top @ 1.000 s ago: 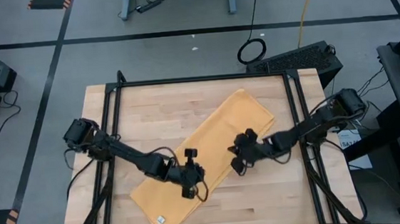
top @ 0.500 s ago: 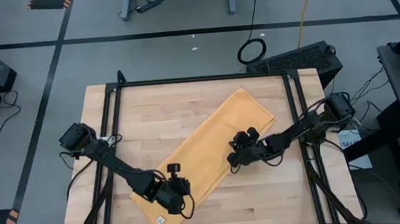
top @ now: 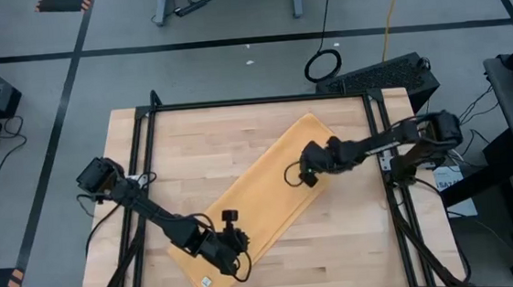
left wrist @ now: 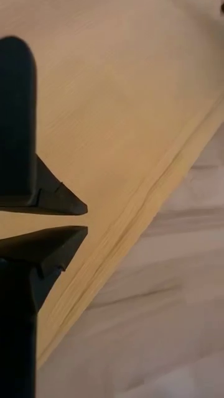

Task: Roll towel
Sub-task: Roll the yellow towel

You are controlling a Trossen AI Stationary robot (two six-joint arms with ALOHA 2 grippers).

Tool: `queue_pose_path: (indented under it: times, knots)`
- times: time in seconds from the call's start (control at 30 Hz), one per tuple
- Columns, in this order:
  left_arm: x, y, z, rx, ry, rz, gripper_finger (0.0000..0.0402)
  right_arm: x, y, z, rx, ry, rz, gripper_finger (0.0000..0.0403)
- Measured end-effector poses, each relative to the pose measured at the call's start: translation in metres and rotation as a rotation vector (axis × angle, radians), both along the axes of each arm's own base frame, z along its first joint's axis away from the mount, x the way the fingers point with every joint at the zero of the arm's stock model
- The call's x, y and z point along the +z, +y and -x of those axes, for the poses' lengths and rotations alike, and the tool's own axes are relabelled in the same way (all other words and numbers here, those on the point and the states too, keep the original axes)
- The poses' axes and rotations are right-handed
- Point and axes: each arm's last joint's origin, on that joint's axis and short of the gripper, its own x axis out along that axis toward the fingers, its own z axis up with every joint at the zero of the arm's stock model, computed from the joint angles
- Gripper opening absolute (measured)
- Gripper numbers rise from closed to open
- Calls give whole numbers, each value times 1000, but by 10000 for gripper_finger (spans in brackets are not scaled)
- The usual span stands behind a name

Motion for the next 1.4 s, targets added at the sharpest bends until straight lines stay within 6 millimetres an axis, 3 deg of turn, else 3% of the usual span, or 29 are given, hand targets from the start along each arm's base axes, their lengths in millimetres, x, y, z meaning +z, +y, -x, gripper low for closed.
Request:
queue_pose_path:
  times: [0.2, 0.63, 0.77, 0.93, 1.1, 1.27, 1.4]
  knots:
    - [2, 14, -11, -1, -25, -34, 47, -9, -31, 14, -24, 83, -75, 0]
    - [2, 40, -25, 60, -30, -51, 47, -21, -94, 6, 72, -14, 25, 0]
    - [2, 40, -24, 53, -12, -48, 47, -18, -101, 8, 75, -12, 69, 0]
    - [17, 27, -1, 0, 69, 59, 47, 7, -74, 3, 136, -108, 59, 0]
    - [32, 0, 33, -16, 116, 124, 47, 36, -23, -3, 251, -242, 45, 0]
    - [25, -38, 52, -112, 90, 158, 56, 49, 38, -12, 349, -403, 17, 0]
    - [9, -65, 58, -176, 71, 185, 98, 48, 86, -16, 395, -522, 33, 0]
